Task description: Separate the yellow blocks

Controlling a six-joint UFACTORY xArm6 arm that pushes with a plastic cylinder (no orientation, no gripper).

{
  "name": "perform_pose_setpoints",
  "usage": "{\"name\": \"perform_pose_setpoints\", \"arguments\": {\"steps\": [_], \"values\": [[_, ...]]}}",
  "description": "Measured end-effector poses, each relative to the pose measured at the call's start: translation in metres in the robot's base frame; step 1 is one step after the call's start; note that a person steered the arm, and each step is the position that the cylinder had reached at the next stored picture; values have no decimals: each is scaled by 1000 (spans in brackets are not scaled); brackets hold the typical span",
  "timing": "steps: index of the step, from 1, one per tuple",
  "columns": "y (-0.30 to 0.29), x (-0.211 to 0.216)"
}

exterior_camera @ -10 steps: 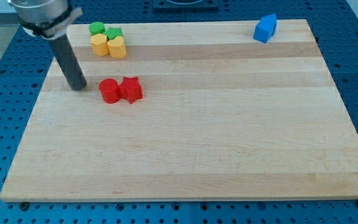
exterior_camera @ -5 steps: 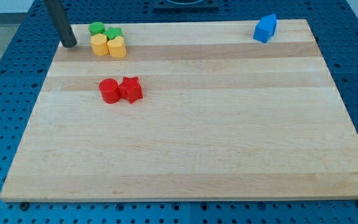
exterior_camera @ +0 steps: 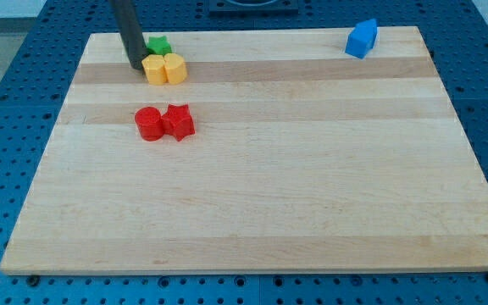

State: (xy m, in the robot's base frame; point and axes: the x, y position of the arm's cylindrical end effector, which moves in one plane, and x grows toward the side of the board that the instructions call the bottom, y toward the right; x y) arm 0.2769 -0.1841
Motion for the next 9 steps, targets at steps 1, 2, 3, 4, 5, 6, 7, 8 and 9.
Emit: {"name": "perform_pose_setpoints", "arguments": {"steps": [1,2,3,4,5,6,7,8,9], "values": [[17,4],[30,16],[24,22],[8,34],[4,40],[21,40],[45,42],[69,42],[90,43]]}}
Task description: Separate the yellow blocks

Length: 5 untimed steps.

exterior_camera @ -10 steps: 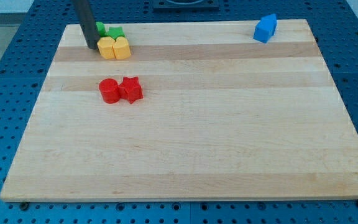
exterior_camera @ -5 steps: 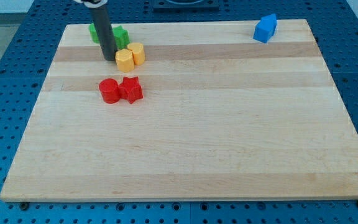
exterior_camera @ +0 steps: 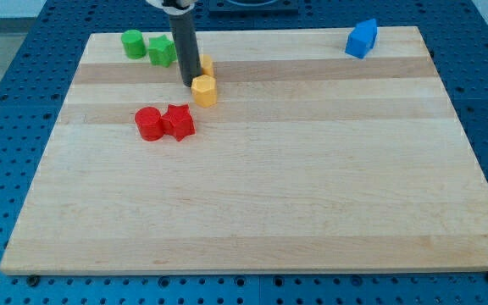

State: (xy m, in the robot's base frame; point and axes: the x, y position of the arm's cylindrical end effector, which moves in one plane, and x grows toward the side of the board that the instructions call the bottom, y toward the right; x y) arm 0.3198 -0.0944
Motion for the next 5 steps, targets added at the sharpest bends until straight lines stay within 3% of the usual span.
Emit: {"name": "perform_pose_setpoints", "arguments": {"steps": [2,5], "values": [[19,34],[72,36]]}}
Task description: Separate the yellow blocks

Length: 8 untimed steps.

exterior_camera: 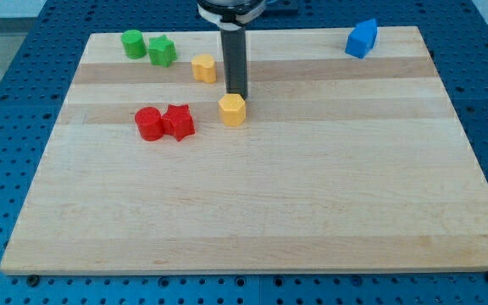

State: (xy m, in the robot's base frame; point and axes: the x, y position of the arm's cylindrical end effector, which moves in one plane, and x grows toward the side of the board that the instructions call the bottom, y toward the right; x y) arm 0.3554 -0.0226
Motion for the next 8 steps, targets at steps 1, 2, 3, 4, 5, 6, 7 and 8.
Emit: {"name": "perform_pose_setpoints", "arguments": {"steps": [1,2,3,4,5,6,7,8], "values": [[4,13],[4,28],[7,35],[40,36],[65,49],[66,77],[63,81],[62,81]]}}
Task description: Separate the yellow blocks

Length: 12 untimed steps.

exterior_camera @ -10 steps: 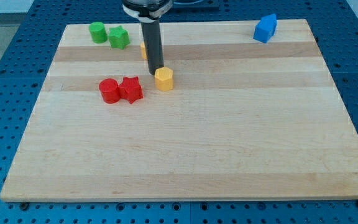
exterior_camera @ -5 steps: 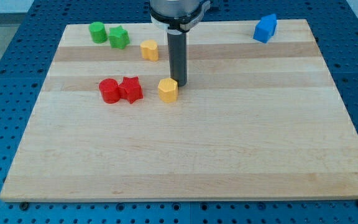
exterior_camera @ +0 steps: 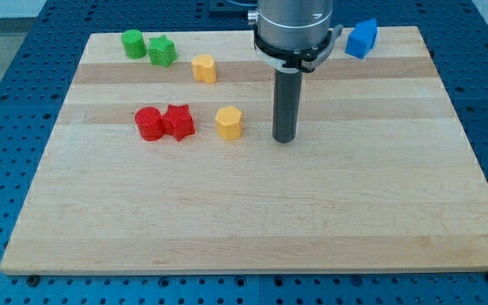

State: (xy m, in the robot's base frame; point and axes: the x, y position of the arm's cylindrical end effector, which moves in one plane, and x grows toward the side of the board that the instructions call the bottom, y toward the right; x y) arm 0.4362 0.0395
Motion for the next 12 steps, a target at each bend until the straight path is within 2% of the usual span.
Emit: {"name": "perform_pose_setpoints", "arguments": {"steps": [9,10,12], "values": [[-74,-18],[-72,-28],[-60,-100]]}}
